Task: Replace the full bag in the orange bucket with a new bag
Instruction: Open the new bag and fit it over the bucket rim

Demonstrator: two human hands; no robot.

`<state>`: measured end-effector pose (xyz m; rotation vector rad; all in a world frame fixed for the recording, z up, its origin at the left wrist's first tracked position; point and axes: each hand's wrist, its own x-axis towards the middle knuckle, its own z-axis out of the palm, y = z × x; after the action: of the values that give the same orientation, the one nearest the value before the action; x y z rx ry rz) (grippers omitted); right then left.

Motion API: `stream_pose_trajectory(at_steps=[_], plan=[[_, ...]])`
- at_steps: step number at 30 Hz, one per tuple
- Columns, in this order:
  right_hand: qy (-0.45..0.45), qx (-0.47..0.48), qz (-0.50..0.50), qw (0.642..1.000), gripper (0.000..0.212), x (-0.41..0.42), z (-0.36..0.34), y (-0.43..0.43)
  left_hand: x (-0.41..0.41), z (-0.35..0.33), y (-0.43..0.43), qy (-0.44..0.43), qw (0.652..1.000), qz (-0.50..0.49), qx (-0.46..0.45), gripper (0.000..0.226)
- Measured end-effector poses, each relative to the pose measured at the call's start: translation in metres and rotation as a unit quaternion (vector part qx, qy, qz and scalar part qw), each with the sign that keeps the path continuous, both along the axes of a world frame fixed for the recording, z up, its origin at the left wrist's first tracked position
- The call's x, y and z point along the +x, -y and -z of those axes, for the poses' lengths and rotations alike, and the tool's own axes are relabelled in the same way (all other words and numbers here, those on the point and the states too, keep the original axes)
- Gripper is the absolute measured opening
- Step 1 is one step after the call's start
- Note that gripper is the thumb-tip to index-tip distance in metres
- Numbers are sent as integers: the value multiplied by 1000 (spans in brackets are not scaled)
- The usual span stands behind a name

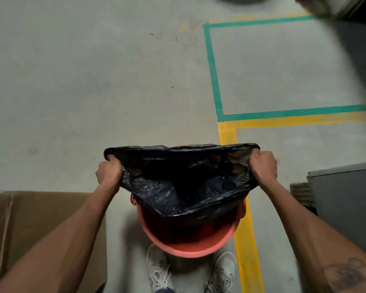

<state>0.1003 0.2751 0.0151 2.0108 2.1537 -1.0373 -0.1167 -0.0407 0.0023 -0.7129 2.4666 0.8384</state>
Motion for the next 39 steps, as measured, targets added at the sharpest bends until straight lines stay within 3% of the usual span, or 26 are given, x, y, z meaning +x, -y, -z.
stream_pose_trajectory(at_steps=[6,12,21,27,32,35,39], plan=[[39,-15,26,999,47,-32,12,-15,-35,16,-3,18,997,56,-44,58],[87,-7,3,996,38,-55,29,-28,-57,36,-11,43,986,132,-90,57],[179,-19,-36,983,21,-25,67,-26,-37,61,16,100,950,235,-177,36],[174,-52,-61,982,23,25,74,13,18,54,44,95,974,196,-61,64],[186,-61,-53,979,28,68,84,32,68,50,67,89,975,201,-41,38],[122,-10,-43,992,37,67,80,30,78,45,64,53,983,175,-6,40],[0,80,-65,995,50,36,59,24,58,41,50,-80,988,131,28,36]])
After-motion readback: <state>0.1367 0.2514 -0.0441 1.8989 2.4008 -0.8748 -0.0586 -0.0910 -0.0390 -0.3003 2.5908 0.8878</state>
